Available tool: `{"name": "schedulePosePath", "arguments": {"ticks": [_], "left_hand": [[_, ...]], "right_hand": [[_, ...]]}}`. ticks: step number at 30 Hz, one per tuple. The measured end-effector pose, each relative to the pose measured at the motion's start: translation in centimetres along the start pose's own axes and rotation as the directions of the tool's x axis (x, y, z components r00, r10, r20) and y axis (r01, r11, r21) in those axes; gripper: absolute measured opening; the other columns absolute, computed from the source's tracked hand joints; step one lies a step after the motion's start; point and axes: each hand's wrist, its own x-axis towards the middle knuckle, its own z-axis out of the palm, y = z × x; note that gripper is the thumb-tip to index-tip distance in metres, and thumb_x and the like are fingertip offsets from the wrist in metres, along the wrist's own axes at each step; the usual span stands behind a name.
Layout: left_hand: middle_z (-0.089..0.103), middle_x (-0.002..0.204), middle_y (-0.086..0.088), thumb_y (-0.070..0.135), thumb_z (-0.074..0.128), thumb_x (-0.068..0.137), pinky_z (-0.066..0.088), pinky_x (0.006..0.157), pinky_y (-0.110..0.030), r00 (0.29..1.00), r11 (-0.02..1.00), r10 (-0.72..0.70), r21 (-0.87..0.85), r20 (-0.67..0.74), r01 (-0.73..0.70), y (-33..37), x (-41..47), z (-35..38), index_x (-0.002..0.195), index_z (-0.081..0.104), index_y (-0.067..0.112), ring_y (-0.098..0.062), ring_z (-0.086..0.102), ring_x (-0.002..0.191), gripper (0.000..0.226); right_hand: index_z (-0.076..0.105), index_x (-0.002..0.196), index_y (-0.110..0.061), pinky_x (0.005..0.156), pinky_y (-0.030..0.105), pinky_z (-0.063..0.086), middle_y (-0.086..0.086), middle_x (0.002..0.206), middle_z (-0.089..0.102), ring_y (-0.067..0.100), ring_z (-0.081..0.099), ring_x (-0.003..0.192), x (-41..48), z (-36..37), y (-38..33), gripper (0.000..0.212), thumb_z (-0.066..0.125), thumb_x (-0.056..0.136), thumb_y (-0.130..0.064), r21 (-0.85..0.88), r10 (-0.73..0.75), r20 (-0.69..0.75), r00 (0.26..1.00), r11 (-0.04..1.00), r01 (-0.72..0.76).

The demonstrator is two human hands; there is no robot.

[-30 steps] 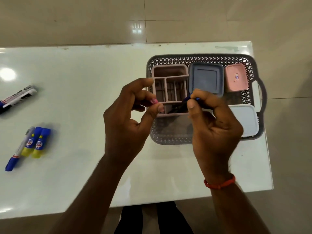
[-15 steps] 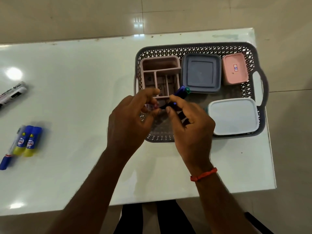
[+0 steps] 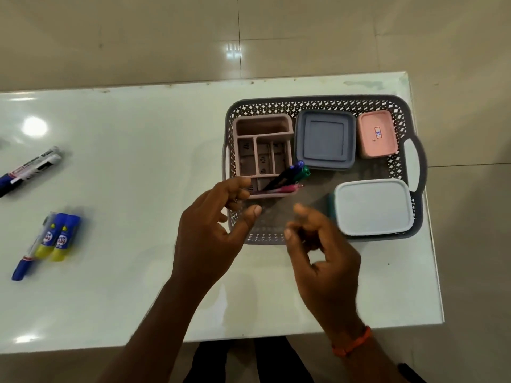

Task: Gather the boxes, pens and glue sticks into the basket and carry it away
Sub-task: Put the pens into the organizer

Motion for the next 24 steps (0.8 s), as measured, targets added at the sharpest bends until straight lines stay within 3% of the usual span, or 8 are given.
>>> {"name": "schedulePosePath", "arguments": {"ticks": [4,9,15,20,24], "left_hand": [[0.072,0.098,0.012,0.028,0.073,0.088,0.054,0.066,-0.023,0.997,0.998,-0.047,-0.038,-0.054,0.045,-0.5,-0.9,-0.3,0.118,0.067,0.017,-0.008,0.069,0.088,0.033],[0.073,0.097,0.011,0.024,0.073,0.089,0.055,0.066,-0.026,0.996,0.998,-0.04,-0.057,-0.079,0.035,-2.7,-2.4,-0.5,0.11,0.07,0.017,-0.007,0.069,0.086,0.023],[0.073,0.093,0.011,0.026,0.072,0.089,0.053,0.067,-0.023,0.988,0.995,-0.099,-0.036,-0.122,0.095,-5.8,-5.6,-5.9,0.106,0.073,0.019,-0.006,0.069,0.086,0.018],[0.072,0.095,0.015,0.026,0.073,0.089,0.05,0.066,-0.017,0.963,0.983,-0.164,0.051,-0.215,0.179,-9.5,-8.3,-13.3,0.1,0.074,0.02,-0.004,0.067,0.084,0.013],[0.071,0.1,0.018,0.032,0.071,0.089,0.054,0.066,-0.024,0.93,0.954,-0.252,0.092,-0.27,0.285,-13.5,-10.3,-18.5,0.104,0.071,0.026,-0.006,0.068,0.087,0.016]], "right_hand": [[0.073,0.102,-0.01,0.07,0.01,0.05,-0.008,0.092,0.069,0.002,0.063,0.084,-1.5,-0.5,0.0,0.014,0.069,0.089,-0.015,-0.028,-0.02,0.081,0.997,0.999,0.023],[0.074,0.098,-0.005,0.074,0.006,0.048,-0.003,0.091,0.072,0.002,0.063,0.083,-2.2,1.1,-0.6,0.019,0.066,0.09,-0.02,-0.05,-0.023,0.119,0.993,0.998,0.03],[0.074,0.1,-0.008,0.076,0.004,0.047,-0.011,0.097,0.067,-0.007,0.061,0.09,-3.7,6.3,-3.7,0.016,0.071,0.086,-0.013,-0.019,-0.056,0.22,0.974,0.998,0.062],[0.074,0.1,-0.013,0.071,0.01,0.049,-0.012,0.094,0.071,0.003,0.066,0.083,-3.8,11.2,-8.8,0.014,0.069,0.087,-0.012,0.089,-0.105,0.293,0.95,0.993,0.082],[0.074,0.1,-0.016,0.065,0.022,0.054,-0.012,0.091,0.071,0.007,0.067,0.082,-4.0,15.5,-12.1,0.013,0.067,0.09,-0.019,0.123,-0.113,0.4,0.909,0.99,0.069]]}}
